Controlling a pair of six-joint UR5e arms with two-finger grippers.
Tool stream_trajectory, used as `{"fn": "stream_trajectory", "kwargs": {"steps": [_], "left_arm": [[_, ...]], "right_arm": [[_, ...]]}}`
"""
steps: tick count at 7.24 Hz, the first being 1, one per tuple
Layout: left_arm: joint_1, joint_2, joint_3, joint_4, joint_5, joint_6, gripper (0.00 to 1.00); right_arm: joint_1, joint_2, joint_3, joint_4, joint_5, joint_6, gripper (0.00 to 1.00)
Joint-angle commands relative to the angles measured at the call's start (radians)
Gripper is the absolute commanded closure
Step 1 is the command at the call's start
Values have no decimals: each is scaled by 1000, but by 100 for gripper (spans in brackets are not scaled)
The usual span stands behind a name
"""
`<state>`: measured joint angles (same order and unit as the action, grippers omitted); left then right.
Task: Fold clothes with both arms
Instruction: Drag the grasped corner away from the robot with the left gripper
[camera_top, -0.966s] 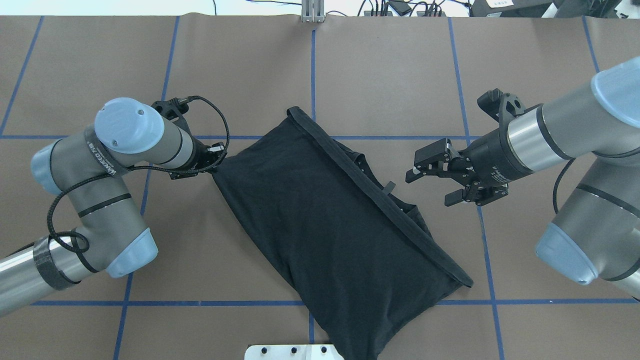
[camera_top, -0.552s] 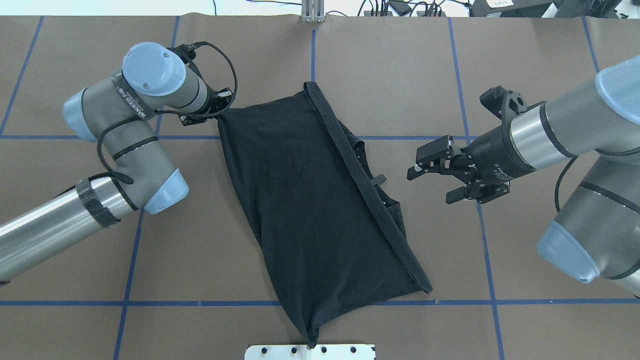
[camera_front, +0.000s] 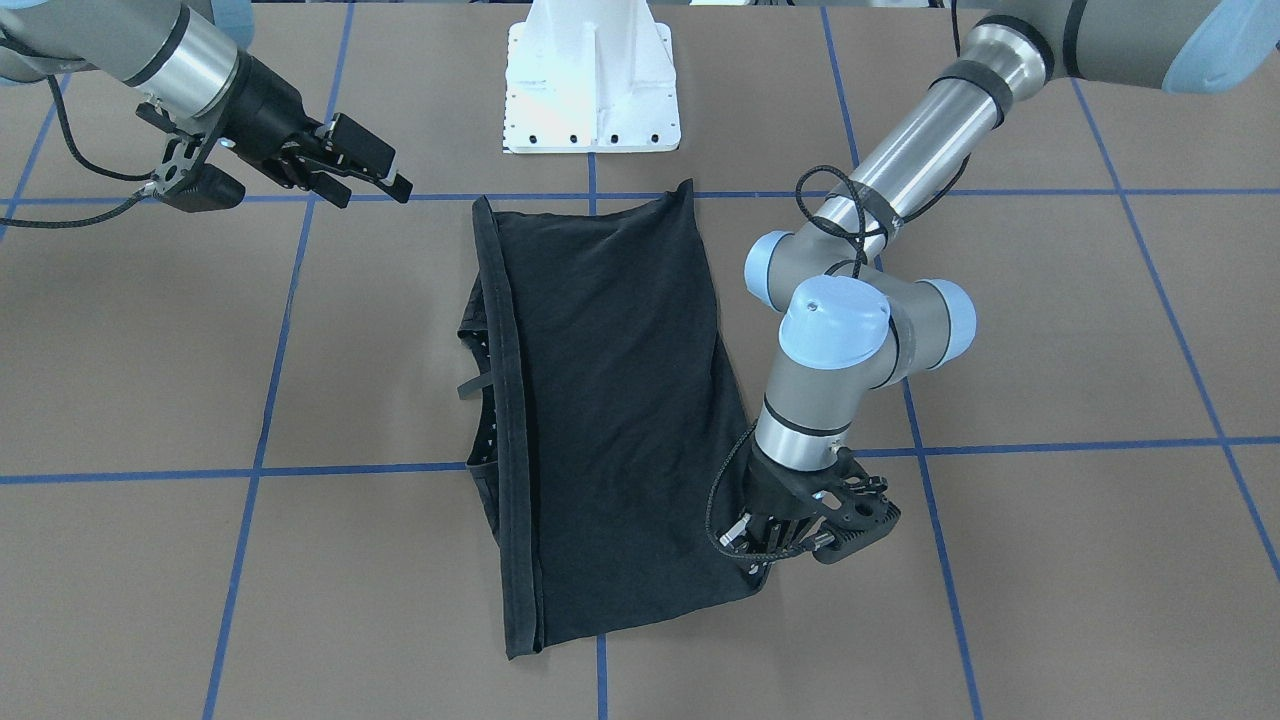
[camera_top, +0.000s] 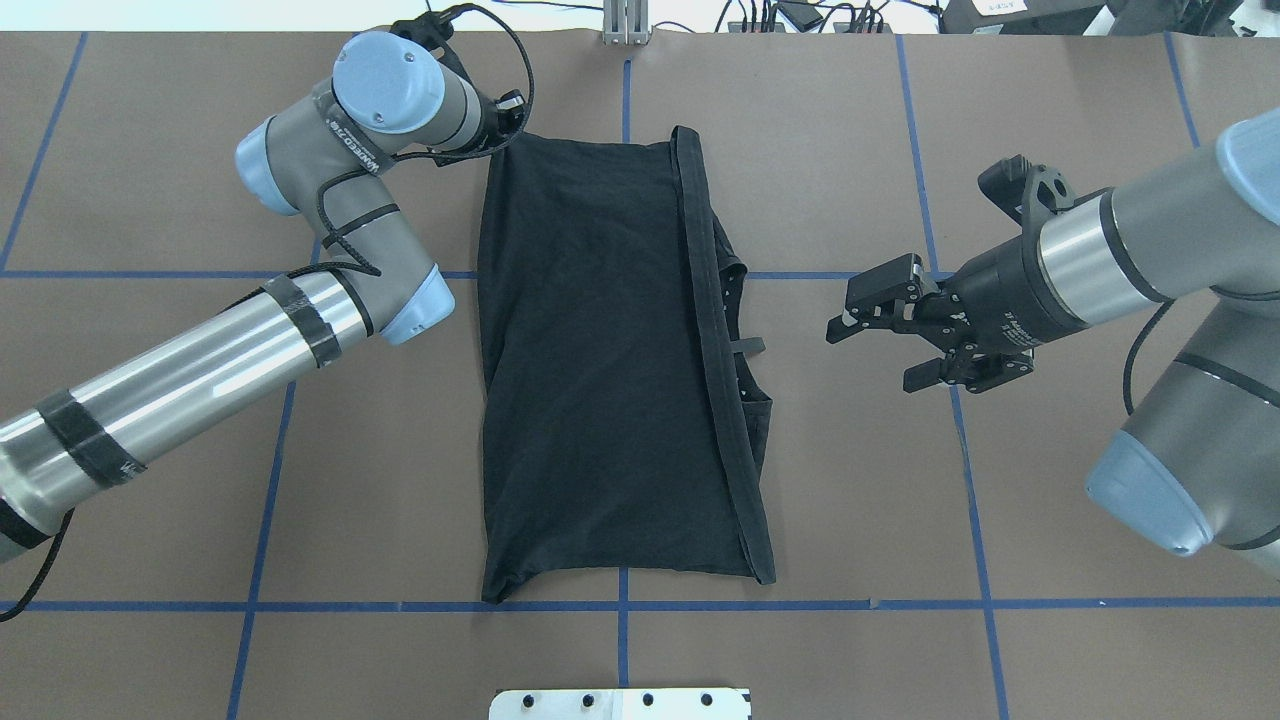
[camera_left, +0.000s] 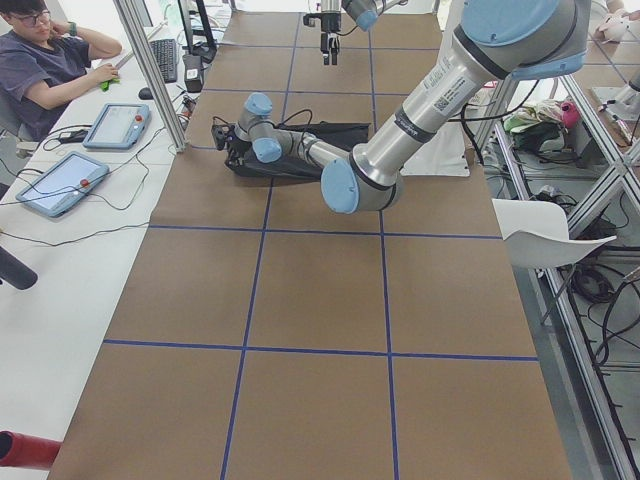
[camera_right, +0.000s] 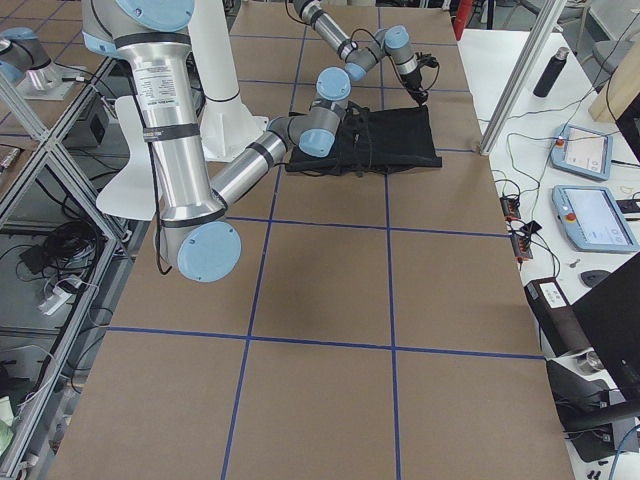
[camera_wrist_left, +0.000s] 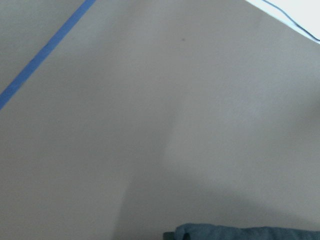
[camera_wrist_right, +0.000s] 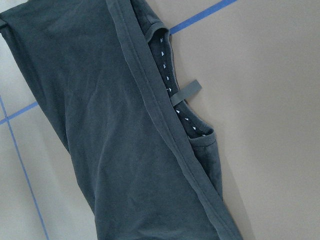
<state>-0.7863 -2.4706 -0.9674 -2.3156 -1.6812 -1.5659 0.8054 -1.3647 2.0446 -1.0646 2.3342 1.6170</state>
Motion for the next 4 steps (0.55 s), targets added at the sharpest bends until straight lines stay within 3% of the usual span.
{"fn": "stream_trajectory", "kwargs": {"steps": [1,2,4], "left_arm": [[-2,-19,61,-77,12,1,51],[-2,-16,49,-74,11,65,1],[-13,7,-31,-39,-5,112,0]], "right_arm": [[6,-1,-1,0,-4,0,0],[11,-1,-1,-8,-6,0,0],[-8,-1,0,-9,-66,-5,0]]}}
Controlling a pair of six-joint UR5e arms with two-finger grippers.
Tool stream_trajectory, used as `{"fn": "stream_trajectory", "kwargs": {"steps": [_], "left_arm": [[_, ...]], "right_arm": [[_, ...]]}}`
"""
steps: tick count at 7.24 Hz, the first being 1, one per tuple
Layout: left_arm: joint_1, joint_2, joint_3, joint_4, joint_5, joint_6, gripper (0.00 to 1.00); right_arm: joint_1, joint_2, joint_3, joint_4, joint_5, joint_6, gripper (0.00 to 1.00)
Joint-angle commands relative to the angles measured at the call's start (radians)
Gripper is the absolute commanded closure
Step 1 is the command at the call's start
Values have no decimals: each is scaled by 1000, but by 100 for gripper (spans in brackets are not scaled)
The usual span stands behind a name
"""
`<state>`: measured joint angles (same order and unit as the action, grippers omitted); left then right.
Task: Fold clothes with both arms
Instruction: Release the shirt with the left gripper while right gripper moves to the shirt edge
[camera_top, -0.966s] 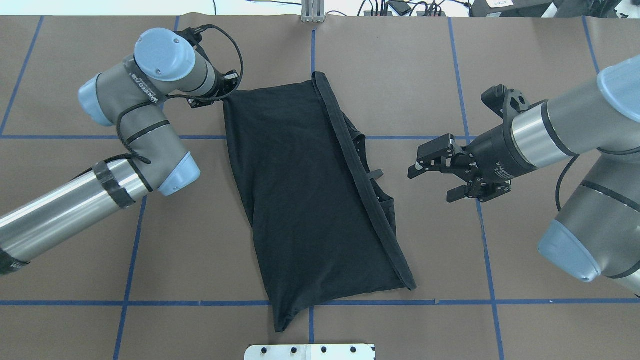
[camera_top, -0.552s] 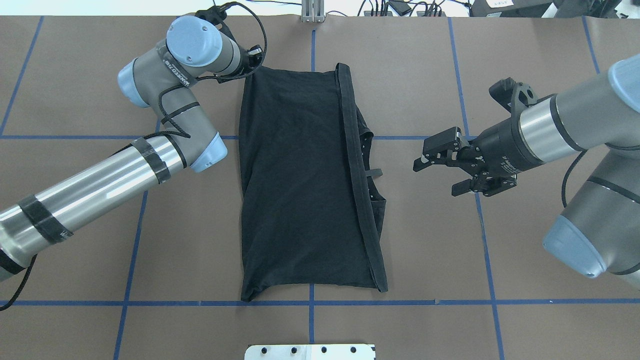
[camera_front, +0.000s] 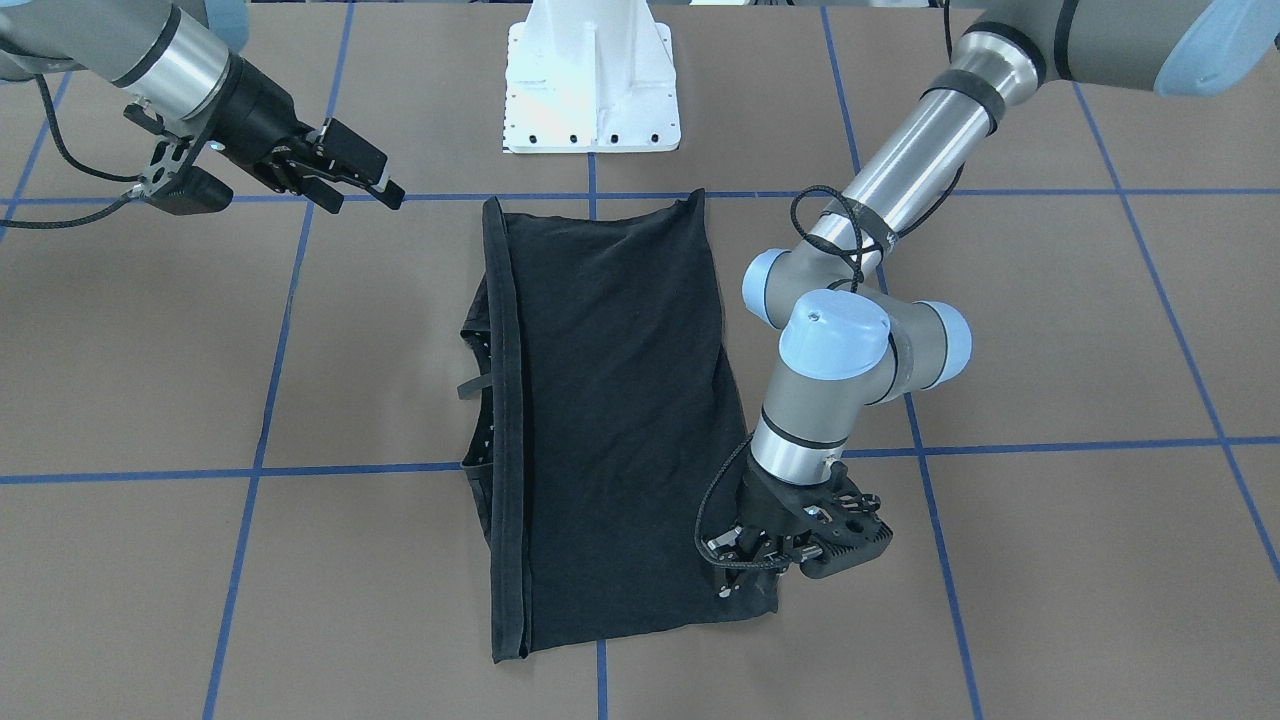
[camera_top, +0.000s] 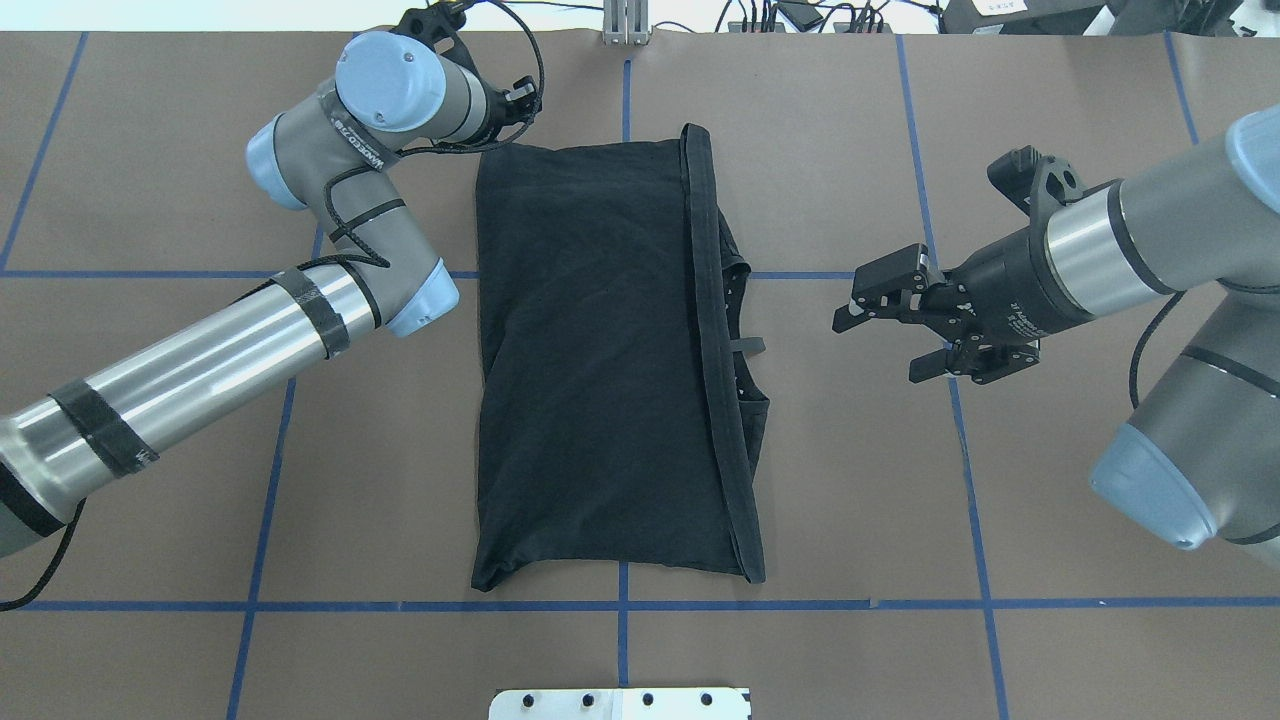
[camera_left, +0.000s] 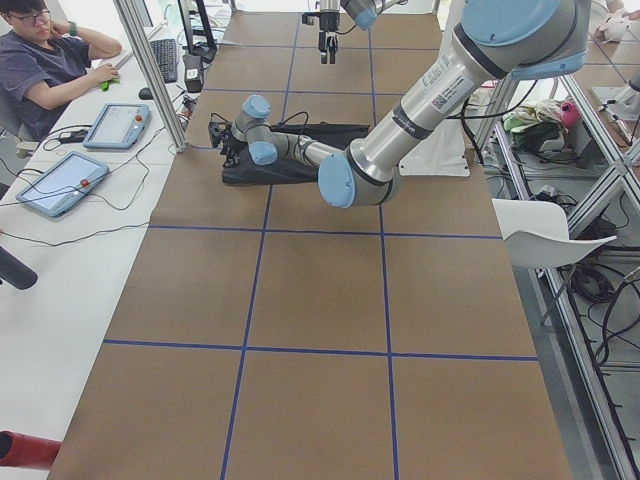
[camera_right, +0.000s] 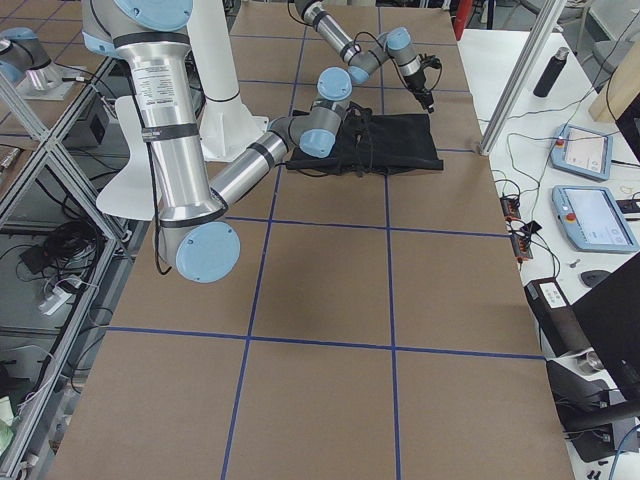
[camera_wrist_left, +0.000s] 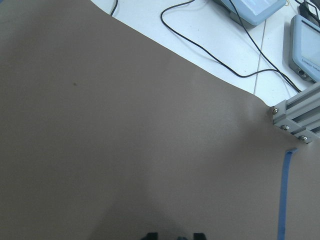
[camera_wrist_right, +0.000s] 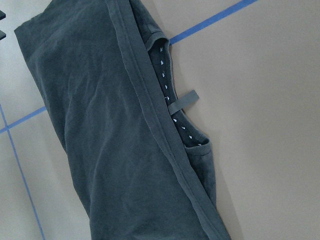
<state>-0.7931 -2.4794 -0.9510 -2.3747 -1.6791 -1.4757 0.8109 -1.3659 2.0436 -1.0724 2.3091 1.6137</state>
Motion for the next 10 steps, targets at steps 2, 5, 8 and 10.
{"fn": "stream_trajectory", "kwargs": {"steps": [2,5,8,10], "left_arm": [[-14,188,-281,74,-100,25,0],[-12,402,-652,354,-131,150,0],[-12,611,-883,376,-192,198,0],[-11,652,-911,374,-203,198,0]], "right_arm": [[-111,1,4,-9,-234,-64,0],[-284,46,87,-388,-498,-340,0],[-415,195,58,-624,-614,-506,0],[-440,230,-43,-626,-625,-576,0]]}}
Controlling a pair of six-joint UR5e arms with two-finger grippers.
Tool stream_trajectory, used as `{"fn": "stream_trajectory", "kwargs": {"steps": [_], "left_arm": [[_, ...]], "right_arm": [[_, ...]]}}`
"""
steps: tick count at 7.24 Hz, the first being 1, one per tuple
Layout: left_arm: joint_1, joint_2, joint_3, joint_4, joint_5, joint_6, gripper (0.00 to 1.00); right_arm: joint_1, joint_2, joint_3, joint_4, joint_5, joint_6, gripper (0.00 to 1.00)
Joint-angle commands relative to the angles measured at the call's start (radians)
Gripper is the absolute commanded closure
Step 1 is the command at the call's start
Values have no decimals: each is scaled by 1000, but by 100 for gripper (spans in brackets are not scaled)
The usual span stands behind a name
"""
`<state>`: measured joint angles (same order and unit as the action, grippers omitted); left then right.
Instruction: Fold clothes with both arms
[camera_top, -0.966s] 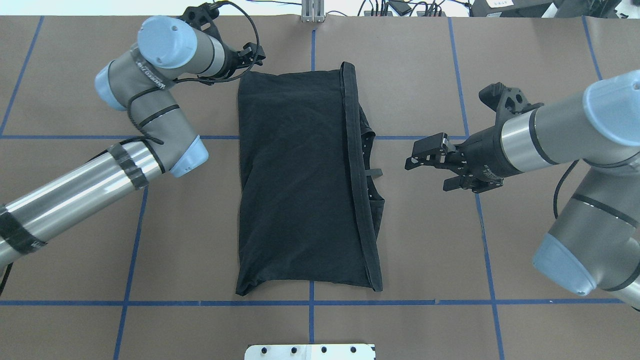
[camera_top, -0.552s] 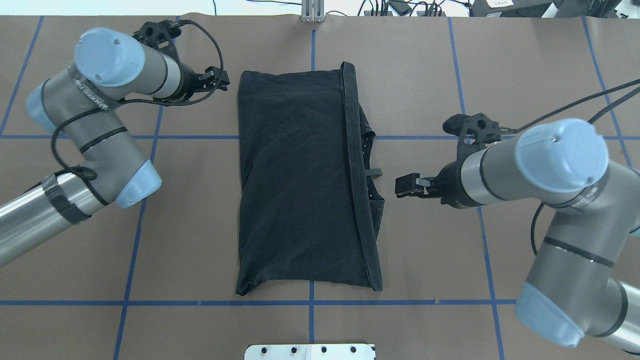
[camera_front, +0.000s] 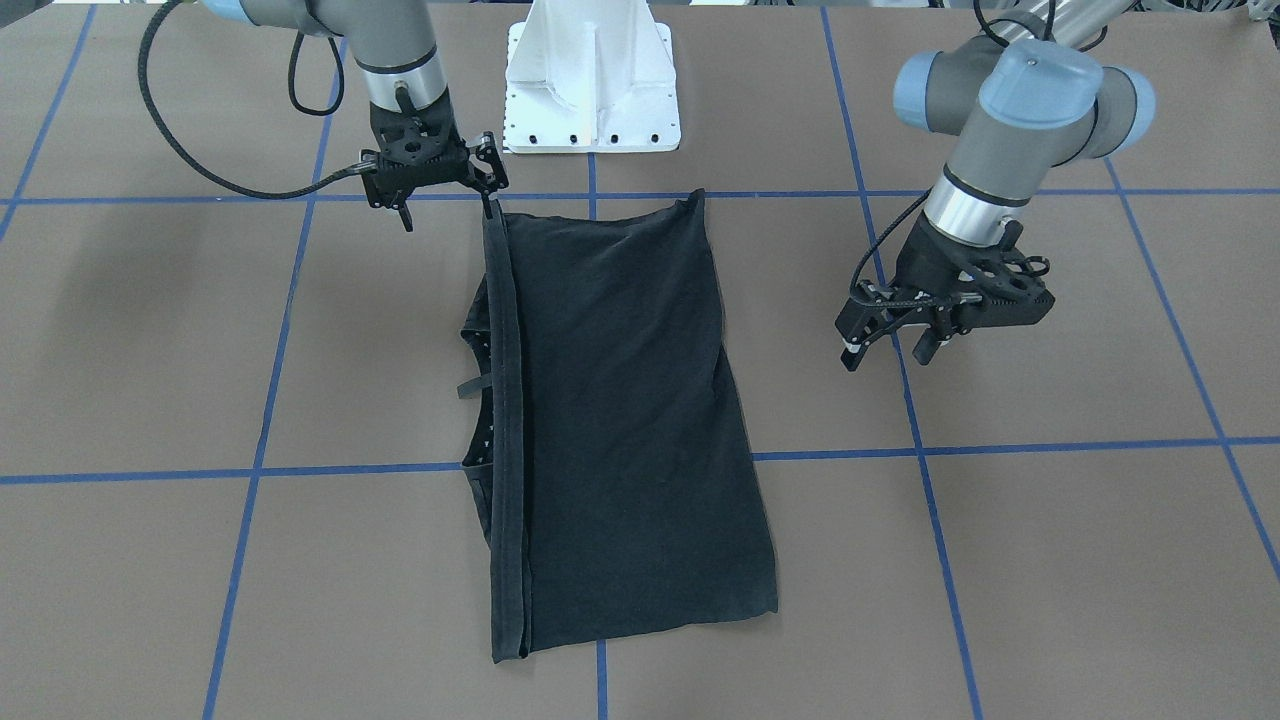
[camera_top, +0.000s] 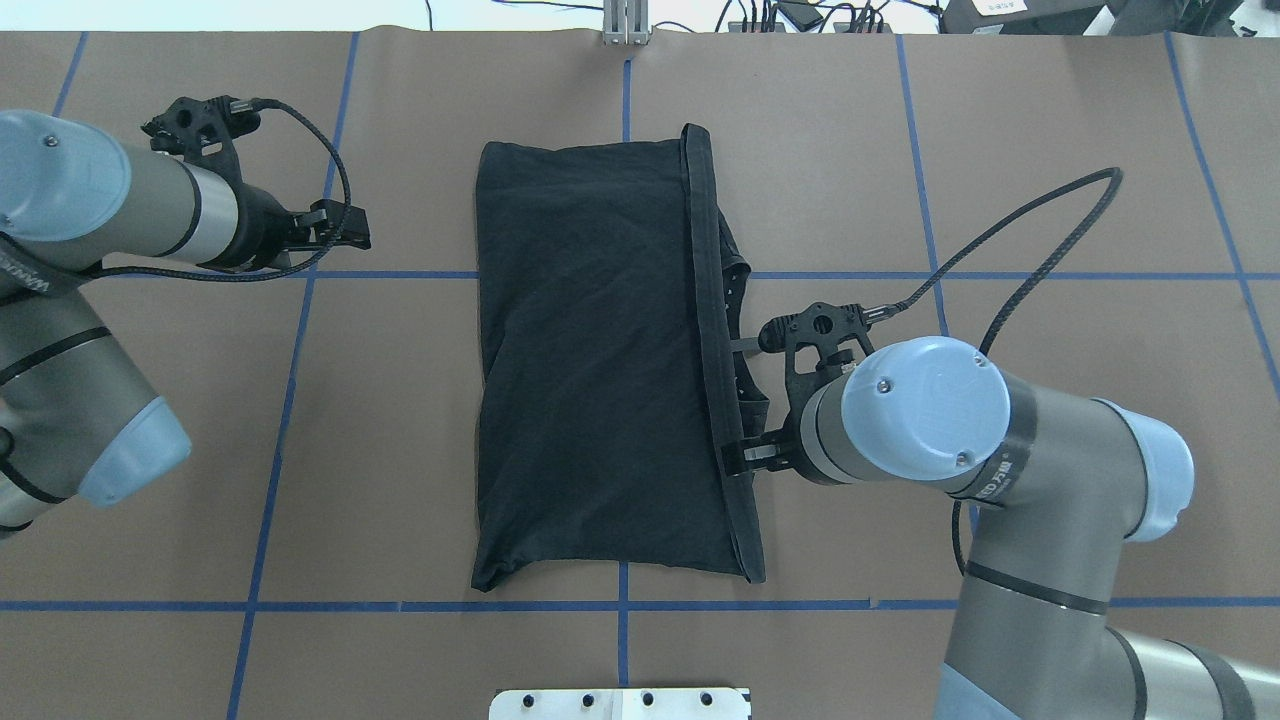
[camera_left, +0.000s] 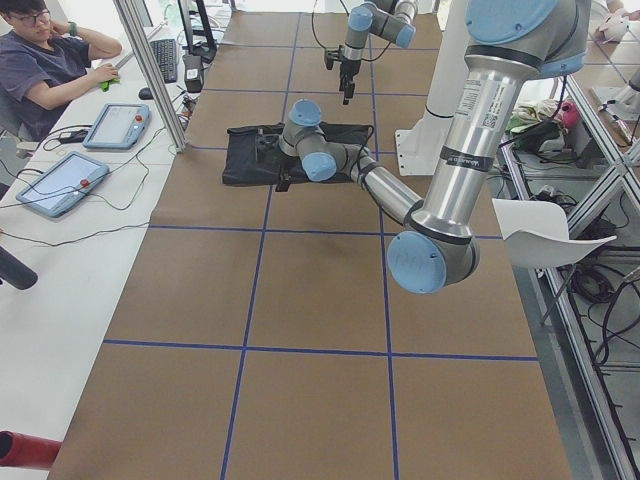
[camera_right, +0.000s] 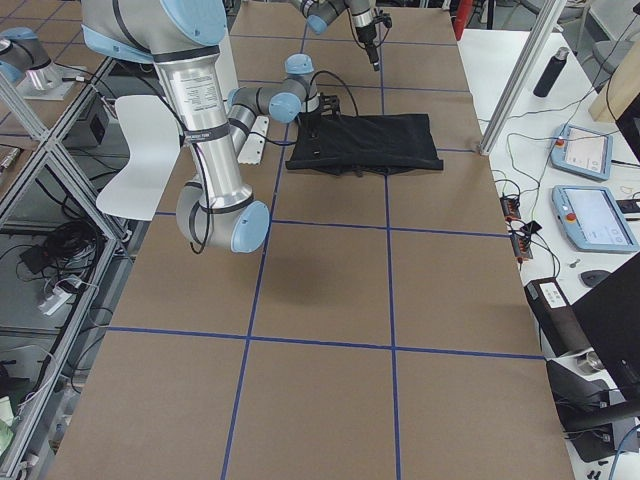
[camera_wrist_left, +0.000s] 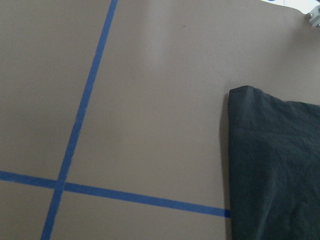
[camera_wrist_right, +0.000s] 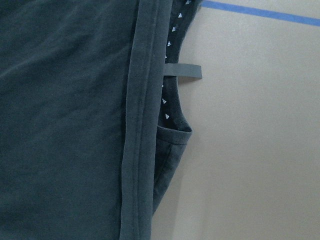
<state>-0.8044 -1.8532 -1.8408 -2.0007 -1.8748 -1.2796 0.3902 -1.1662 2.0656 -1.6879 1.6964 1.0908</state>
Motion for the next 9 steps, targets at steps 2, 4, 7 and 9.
{"fn": "stream_trajectory", "kwargs": {"steps": [2,4,7,9], "left_arm": [[1,58,-20,-12,-6,14,0],[4,58,-11,-13,-4,17,0],[7,52,-11,-12,-4,16,0],[7,49,-9,-13,-4,17,0]], "right_arm": [[-27,110,-164,-9,-12,-65,0],[-34,148,-237,-6,-9,-69,0],[-47,148,-252,-12,0,-69,0],[-50,146,-277,-13,28,-65,0]]}}
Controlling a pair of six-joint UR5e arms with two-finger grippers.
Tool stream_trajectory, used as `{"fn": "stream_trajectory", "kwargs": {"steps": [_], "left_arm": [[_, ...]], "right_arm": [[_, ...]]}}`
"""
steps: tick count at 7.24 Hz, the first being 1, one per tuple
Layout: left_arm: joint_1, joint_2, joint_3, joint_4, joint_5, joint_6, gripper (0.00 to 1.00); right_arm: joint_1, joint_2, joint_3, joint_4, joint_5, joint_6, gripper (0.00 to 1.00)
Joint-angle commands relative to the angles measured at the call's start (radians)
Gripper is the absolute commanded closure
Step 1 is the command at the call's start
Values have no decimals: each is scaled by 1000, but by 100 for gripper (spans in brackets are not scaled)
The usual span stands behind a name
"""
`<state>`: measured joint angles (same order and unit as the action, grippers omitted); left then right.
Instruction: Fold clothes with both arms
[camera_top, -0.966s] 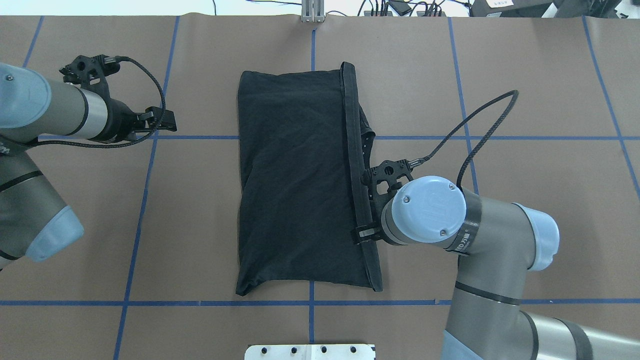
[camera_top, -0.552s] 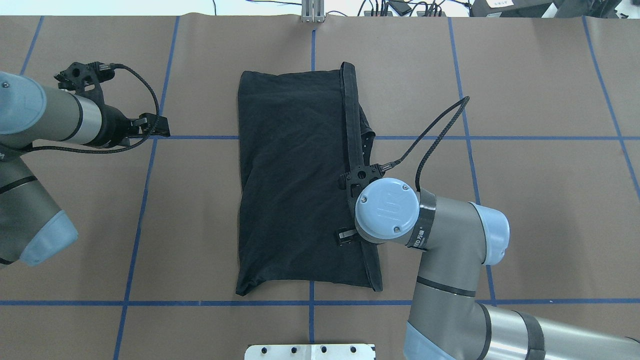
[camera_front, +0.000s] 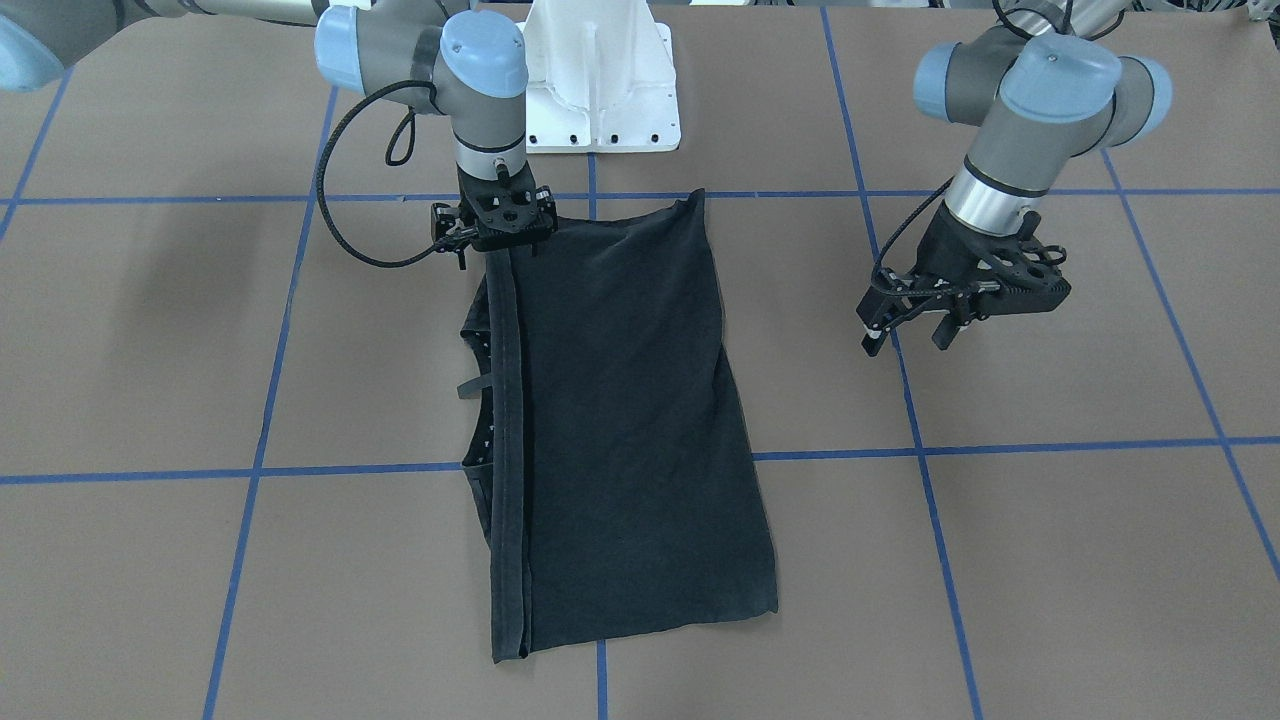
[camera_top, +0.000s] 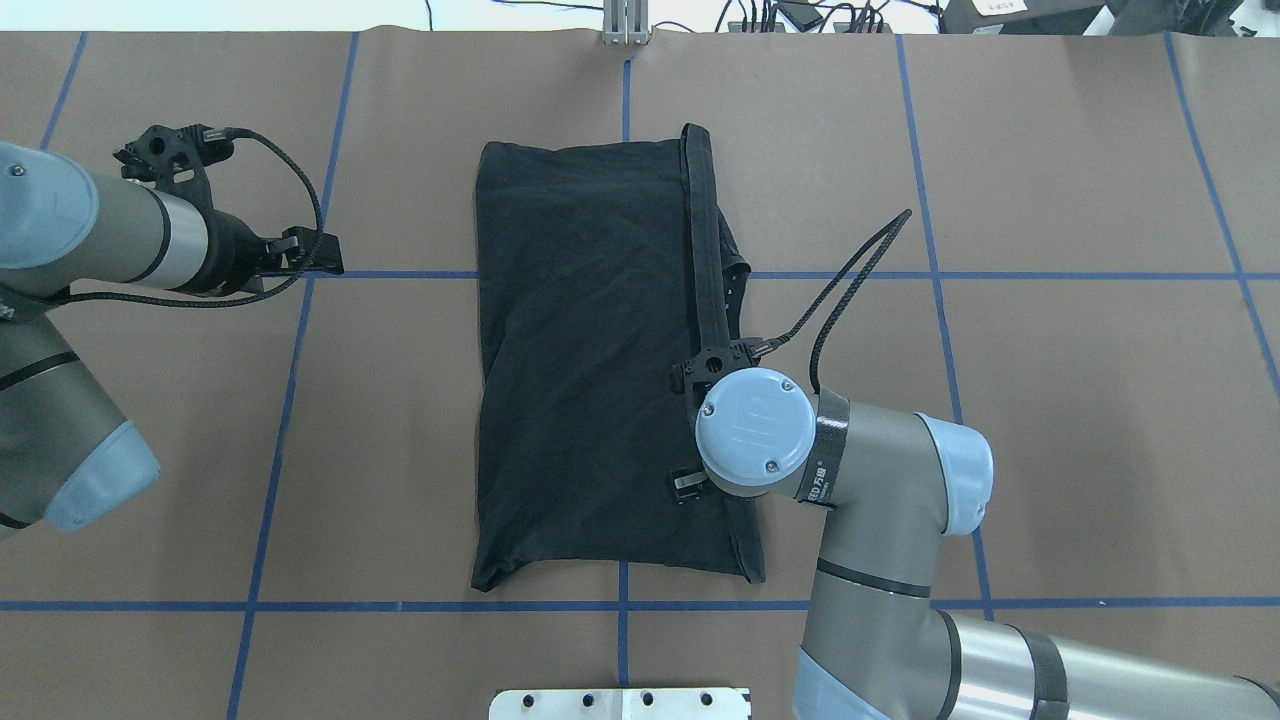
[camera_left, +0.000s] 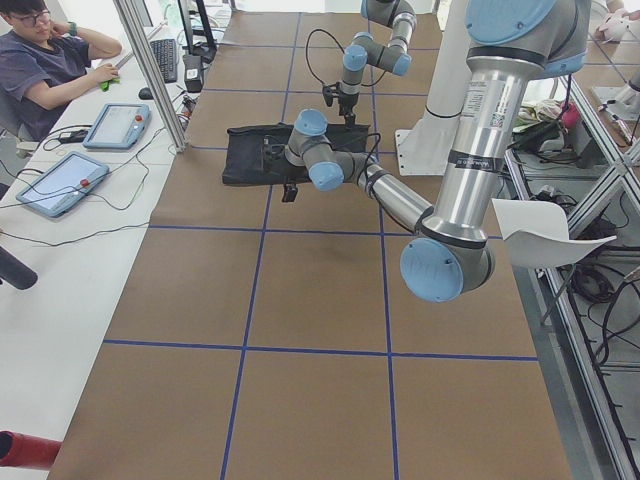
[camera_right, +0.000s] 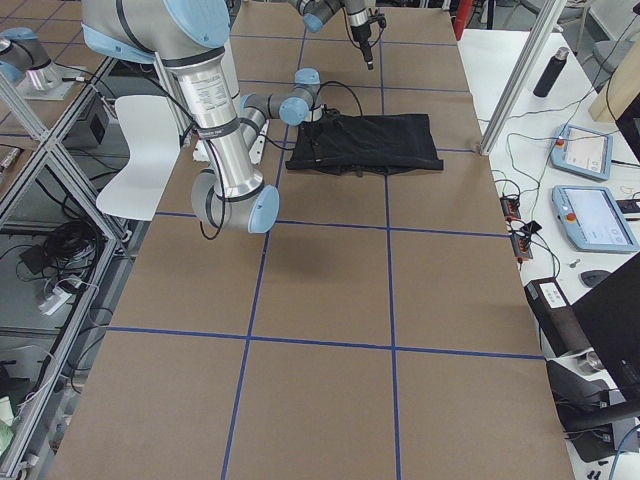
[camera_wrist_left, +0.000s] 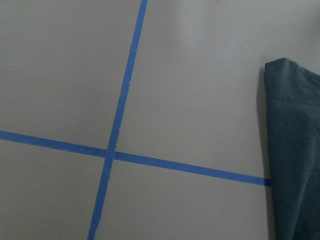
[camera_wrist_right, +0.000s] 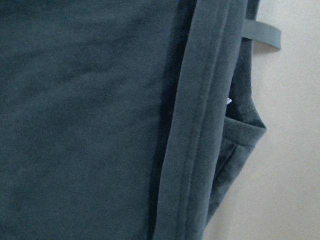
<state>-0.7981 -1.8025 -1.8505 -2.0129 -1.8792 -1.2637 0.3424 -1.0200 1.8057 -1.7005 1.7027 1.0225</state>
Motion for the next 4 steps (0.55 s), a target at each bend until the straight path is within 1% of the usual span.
{"fn": "stream_trajectory", "kwargs": {"steps": [1,4], "left_arm": [[0,-3,-1,-1,-1,0,0],[0,-8,1,-1,-1,-2,0]], "right_arm": [[7,-2,-29,1,43,2,0],[12,-5,-31,-14,72,2,0]]}}
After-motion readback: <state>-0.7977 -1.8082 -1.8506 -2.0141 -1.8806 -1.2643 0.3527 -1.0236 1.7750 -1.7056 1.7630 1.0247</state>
